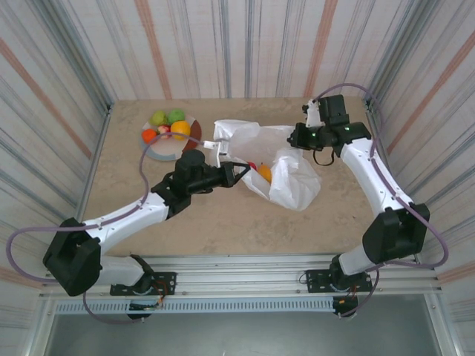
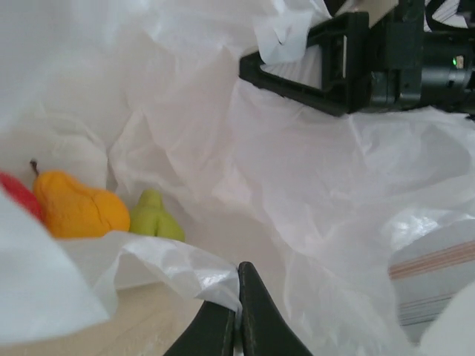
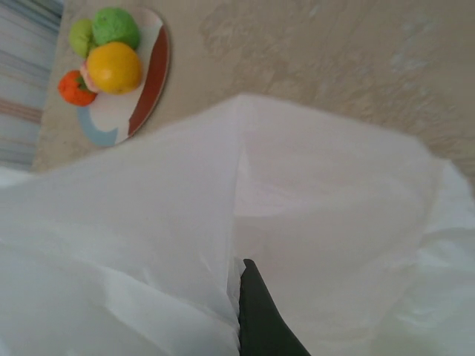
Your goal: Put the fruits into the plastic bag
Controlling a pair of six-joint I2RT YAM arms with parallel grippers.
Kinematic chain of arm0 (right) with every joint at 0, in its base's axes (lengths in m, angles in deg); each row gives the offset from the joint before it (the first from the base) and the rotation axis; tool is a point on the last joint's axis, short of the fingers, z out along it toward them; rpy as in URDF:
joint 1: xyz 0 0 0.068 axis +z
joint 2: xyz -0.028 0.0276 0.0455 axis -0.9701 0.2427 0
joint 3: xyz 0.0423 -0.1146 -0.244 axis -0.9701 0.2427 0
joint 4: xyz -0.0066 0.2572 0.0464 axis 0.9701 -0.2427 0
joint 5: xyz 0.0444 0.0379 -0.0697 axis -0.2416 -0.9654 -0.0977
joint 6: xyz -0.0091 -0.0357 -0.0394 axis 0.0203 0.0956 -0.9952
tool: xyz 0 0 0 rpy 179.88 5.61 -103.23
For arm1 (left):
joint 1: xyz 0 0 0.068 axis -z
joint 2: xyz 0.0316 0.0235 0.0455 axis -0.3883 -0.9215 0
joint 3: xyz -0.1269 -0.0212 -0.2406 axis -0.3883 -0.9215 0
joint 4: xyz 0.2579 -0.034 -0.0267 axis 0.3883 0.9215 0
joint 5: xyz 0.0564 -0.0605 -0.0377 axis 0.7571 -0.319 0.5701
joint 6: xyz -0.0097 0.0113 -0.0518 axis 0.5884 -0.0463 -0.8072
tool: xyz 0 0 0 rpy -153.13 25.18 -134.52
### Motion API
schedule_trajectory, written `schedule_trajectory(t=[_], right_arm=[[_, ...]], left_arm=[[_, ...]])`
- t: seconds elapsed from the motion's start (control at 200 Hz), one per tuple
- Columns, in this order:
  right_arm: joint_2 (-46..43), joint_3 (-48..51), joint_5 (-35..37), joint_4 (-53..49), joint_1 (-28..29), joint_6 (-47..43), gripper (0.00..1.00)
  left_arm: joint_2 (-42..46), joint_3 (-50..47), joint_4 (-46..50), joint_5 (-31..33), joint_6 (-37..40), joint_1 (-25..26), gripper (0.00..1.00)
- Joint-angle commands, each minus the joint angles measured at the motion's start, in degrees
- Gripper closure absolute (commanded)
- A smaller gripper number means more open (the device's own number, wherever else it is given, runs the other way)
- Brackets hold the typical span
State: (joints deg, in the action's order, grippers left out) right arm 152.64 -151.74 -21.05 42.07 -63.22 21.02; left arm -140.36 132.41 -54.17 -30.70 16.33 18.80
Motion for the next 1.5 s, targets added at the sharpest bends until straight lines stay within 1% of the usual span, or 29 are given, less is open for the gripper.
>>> schedule_trajectory(t=[0.0, 0.15, 0.271, 0.326, 0.486, 0.601, 0.686, 0.721, 0.802, 0.877, 0.952, 1.057, 1.192, 1.267, 1.333, 1.413, 1.493], right_arm=[[-0.6, -0.2, 4.2, -4.1, -0.1, -2.9, 1.0], [-0.2, 1.8, 1.8, -1.8, 0.5, -1.4, 1.0], [-0.1, 4.2, -0.7, 2.1, 0.9, 1.2, 1.0], [0.1, 5.1, -1.7, 4.0, 0.9, 2.6, 1.0], [0.4, 6.6, -3.5, 8.5, 1.2, 6.0, 1.0], [0.9, 6.6, -3.8, 9.9, 1.3, 6.9, 1.0], [1.3, 6.5, -3.5, 10.5, 1.3, 7.3, 1.0], [1.5, 6.5, -3.6, 10.9, 1.3, 7.4, 1.0], [2.0, 6.5, -3.7, 11.8, 1.3, 8.0, 1.0], [2.5, 6.4, -4.3, 12.4, 1.3, 8.3, 1.0], [3.0, 6.3, -4.6, 12.7, 1.3, 8.4, 1.0], [3.3, 6.8, -5.0, 13.1, 1.2, 8.4, 1.0], [3.3, 7.2, -5.6, 13.7, 1.1, 8.1, 1.0], [3.3, 7.3, -5.6, 13.9, 1.1, 7.7, 1.0], [3.5, 7.6, -5.9, 14.3, 1.2, 7.3, 1.0], [3.5, 8.1, -6.0, 15.3, 1.2, 7.1, 1.0], [3.6, 9.0, -6.0, 16.2, 1.2, 6.6, 1.0]], left_arm=[[-1.1, 0.0, 2.8, -0.2, 2.3, -0.7, 0.91], [-2.9, -1.8, 4.2, 0.0, 1.8, -3.4, 0.85], [-2.4, -3.1, 5.3, -0.1, 2.7, -5.0, 0.76], [-1.3, -3.2, 6.7, -0.3, 4.0, -5.3, 0.69], [4.0, -3.4, 13.7, -1.1, 10.8, -5.8, 0.41], [8.8, -3.9, 19.4, -4.5, 14.5, -7.7, 0.28], [12.3, -4.3, 22.9, -9.0, 16.2, -9.8, 0.22], [13.7, -4.3, 24.2, -11.1, 16.9, -10.7, 0.16], [16.2, -4.0, 26.7, -15.8, 18.3, -12.8, 0.09], [17.8, -2.8, 30.4, -19.5, 20.0, -14.7, 0.07], [19.0, -1.1, 34.9, -20.8, 21.7, -17.0, 0.08], [21.3, 1.0, 40.8, -18.4, 23.6, -22.0, 0.08], [22.6, 2.9, 44.5, -14.5, 23.0, -33.1, 0.07], [21.3, 4.0, 45.1, -11.8, 22.9, -39.2, 0.07], [18.8, 5.3, 45.1, -9.2, 22.4, -43.3, 0.07], [14.8, 7.0, 44.3, -7.6, 21.0, -47.7, 0.08], [10.2, 8.6, 42.2, -7.5, 18.7, -51.4, 0.08]])
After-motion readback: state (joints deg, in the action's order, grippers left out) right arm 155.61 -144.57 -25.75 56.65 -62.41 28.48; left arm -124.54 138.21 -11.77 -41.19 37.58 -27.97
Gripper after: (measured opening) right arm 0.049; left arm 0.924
